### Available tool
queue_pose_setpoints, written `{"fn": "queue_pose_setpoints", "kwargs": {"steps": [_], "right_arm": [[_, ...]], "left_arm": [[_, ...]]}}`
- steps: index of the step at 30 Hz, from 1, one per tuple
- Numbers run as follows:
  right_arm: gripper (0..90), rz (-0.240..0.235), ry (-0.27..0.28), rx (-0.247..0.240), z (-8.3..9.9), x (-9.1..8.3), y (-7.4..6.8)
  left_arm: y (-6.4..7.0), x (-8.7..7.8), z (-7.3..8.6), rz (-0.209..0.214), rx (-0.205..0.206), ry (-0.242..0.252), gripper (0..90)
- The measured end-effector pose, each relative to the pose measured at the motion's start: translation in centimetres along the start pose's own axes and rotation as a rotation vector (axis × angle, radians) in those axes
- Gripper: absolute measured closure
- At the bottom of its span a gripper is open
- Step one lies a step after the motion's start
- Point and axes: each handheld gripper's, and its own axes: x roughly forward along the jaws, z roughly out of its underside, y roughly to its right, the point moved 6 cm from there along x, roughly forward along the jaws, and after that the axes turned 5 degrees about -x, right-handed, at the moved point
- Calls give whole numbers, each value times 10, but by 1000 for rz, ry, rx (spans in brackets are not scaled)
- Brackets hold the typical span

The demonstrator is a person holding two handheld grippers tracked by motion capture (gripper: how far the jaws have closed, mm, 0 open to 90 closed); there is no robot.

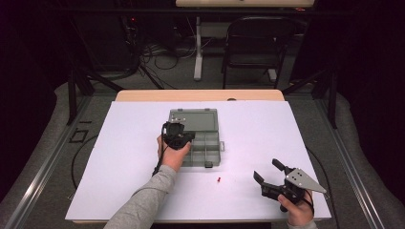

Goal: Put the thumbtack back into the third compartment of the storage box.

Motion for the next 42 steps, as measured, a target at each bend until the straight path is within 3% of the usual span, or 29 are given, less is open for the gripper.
{"fn": "queue_pose_setpoints", "kwargs": {"steps": [31,36,40,42], "right_arm": [[149,-5,-2,-4,0,0,-1],[149,-4,-2,-5,0,0,-1],[149,-3,-4,-2,0,0,-1],[149,-3,-2,-4,0,0,-1]], "left_arm": [[3,5,2,-9,16,-6,851],[4,4,1,1,32,11,794],[5,2,-2,-7,64,56,611],[8,-1,-4,3,73,81,579]]}}
